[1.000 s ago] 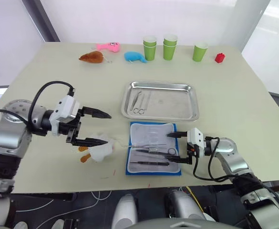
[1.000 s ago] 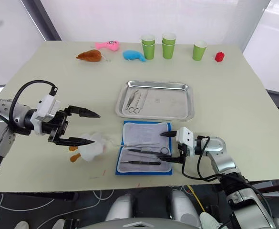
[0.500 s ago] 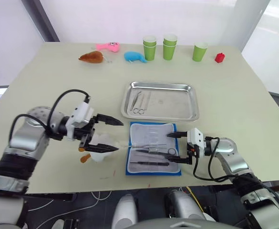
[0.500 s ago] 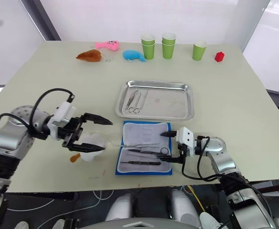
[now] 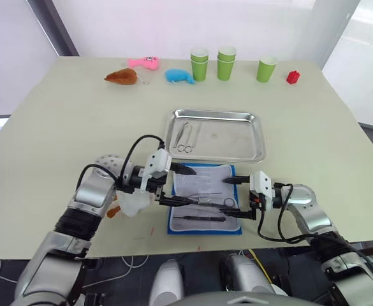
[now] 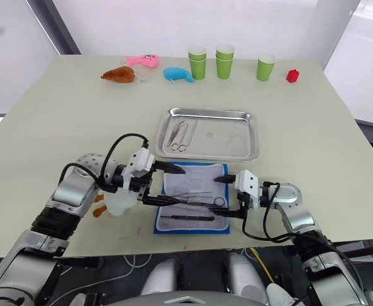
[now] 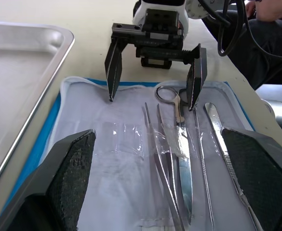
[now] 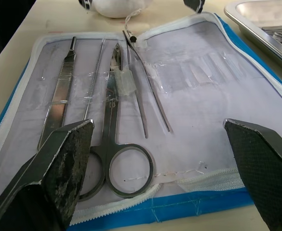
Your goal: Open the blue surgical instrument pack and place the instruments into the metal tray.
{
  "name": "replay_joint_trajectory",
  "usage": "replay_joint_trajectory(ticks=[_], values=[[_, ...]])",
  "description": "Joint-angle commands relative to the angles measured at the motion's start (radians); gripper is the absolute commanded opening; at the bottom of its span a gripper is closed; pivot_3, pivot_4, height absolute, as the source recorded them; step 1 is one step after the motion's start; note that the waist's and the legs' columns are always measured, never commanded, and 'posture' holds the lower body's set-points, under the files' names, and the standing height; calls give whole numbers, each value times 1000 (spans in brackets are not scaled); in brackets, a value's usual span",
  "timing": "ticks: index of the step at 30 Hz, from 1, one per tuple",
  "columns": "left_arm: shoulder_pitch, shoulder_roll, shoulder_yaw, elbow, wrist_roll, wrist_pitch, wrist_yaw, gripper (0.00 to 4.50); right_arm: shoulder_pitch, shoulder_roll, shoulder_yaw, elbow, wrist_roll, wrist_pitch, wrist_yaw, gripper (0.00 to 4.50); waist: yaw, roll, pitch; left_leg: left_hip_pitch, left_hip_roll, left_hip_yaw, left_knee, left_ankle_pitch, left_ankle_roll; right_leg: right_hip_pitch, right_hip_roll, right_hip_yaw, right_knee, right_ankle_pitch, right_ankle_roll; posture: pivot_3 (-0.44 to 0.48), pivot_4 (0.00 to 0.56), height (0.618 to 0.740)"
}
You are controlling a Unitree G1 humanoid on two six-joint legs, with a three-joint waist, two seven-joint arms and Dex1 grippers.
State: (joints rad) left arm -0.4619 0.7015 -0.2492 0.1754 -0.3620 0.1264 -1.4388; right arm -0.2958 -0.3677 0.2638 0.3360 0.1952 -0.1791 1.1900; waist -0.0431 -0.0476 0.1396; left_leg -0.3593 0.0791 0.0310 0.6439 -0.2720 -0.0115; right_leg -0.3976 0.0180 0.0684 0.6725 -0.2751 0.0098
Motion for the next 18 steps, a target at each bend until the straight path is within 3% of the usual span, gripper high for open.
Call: replay_joint_trajectory(ticks=[1, 8, 13, 16, 18], values=[[-31, -10, -6, 26, 34, -1, -12, 3203, 79, -14, 79, 103, -90, 55, -8, 4500, 1, 0, 0, 0, 0, 0, 0, 0, 0, 0, 0, 0, 0, 0, 0, 0, 150, 740], [-25, -6, -14, 55, 53, 18, -83, 3203, 71, -10, 78, 113, -92, 52, -12, 4500, 1, -1, 0, 0, 0, 0, 0, 0, 0, 0, 0, 0, 0, 0, 0, 0, 150, 740], [-31, -57, -6, 76, 57, 47, -51, 3203, 62, -4, 77, 123, -93, 47, -14, 4500, 1, -1, -1, 0, 0, 0, 0, 0, 0, 0, 0, 0, 0, 0, 0, 0, 150, 740], [-29, -72, -10, 88, 72, 44, -54, 2425, 63, -3, 78, 122, -93, 47, -15, 4500, 0, -1, -1, 0, 0, 0, 0, 0, 0, 0, 0, 0, 0, 0, 0, 0, 150, 740], [-25, -73, -11, 92, 78, 36, -57, 2425, 64, -2, 79, 121, -94, 48, -16, 4500, 0, -1, -1, 0, 0, -1, 0, 0, 0, 0, 0, 0, 0, 0, 0, 0, 150, 740]])
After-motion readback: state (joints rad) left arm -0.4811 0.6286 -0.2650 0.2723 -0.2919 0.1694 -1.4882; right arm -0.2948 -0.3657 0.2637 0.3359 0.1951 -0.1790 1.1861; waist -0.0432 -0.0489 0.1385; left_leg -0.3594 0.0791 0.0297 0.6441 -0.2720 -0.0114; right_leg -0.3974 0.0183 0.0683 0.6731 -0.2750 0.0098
